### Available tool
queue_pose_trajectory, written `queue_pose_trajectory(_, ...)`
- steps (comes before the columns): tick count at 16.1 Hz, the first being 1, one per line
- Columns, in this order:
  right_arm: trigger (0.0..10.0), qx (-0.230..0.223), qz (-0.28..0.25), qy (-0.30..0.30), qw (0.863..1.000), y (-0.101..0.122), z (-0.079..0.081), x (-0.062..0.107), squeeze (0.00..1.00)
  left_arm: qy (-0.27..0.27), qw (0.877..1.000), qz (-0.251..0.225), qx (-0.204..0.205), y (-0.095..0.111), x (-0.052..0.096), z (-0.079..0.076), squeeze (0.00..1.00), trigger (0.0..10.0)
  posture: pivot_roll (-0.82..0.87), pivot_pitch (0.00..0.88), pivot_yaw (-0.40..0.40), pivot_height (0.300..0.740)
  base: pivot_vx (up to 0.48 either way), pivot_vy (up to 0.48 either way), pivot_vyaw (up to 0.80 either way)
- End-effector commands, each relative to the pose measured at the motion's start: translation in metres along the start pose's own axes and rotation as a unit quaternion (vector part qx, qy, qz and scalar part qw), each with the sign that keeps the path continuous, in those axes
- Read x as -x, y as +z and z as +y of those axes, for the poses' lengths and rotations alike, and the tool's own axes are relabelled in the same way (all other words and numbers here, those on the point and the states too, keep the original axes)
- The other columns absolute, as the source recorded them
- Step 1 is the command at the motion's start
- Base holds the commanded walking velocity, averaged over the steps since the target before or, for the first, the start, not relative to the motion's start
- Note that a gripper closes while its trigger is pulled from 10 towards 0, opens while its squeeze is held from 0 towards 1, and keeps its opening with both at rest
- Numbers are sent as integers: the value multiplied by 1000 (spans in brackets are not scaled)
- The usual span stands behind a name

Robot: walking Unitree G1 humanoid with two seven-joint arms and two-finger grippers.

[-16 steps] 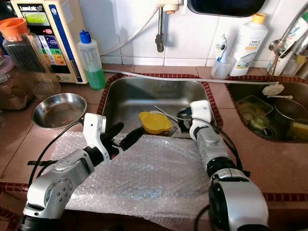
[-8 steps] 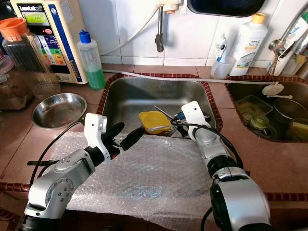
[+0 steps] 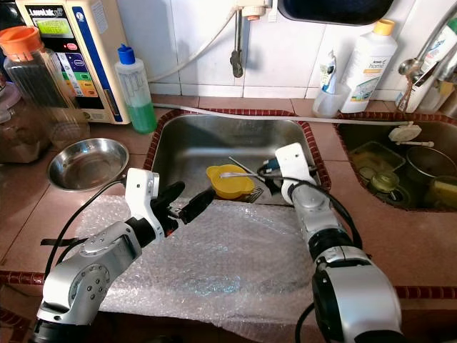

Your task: Kitchen organization

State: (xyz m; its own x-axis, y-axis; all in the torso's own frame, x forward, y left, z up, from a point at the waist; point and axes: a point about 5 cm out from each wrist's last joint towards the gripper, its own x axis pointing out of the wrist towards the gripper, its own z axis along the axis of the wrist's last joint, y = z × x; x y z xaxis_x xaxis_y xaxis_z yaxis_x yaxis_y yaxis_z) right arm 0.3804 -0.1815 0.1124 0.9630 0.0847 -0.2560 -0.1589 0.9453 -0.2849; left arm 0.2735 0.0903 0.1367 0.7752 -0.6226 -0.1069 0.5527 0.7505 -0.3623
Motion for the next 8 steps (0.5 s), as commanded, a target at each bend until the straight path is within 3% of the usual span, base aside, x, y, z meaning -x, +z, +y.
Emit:
queue_pose_trajectory(1, 10000, -20, -9, -8, 1000, 9, -4, -2, 0, 1, 1000, 2, -7, 0, -1, 0, 0, 10000, 128, 48, 23, 740, 0, 0, 0)
queue_pose_trajectory(4, 10000, -167, -24, -40, 985, 17, -15, -3, 0, 4, 1000, 3, -8, 0, 1, 0, 0, 10000, 131, 48, 22, 740, 0, 0, 0)
queue_pose_trajectory(8, 10000, -163, -20, -32, 986, 17, -9, -4, 0, 15, 1000, 3, -13, 0, 6, 3, 0, 10000, 166, 48, 14, 740, 0, 0, 0)
